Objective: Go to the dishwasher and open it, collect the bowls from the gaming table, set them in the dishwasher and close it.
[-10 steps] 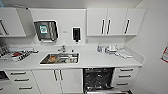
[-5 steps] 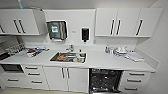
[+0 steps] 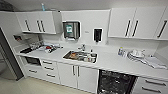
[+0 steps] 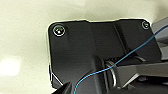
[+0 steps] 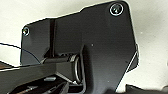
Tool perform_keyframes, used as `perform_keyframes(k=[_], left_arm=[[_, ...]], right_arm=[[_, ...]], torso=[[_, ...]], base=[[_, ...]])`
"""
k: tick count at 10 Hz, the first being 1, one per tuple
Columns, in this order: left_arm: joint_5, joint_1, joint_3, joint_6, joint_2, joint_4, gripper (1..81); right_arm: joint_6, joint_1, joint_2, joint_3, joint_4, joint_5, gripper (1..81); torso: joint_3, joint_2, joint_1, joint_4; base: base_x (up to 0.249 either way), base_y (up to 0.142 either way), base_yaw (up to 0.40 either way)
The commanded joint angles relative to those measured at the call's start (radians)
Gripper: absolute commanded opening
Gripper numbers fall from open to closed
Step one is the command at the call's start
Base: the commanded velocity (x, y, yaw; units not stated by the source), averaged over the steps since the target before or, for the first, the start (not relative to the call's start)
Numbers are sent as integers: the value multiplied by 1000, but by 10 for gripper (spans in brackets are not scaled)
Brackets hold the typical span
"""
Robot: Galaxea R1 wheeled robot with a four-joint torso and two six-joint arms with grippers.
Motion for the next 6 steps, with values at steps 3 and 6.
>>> perform_keyframes(k=[3,6], left_arm=[[19,-16,174,0,-112,15,811],[19,-13,190,0,-117,15,811]], right_arm=[[-1,42,-217,374,-1,-45,811],[-3,47,-238,408,-2,-50,811]], torso=[[0,0,0,0],[0,0,0,0]], base=[[0,0,369],[0,0,369]])
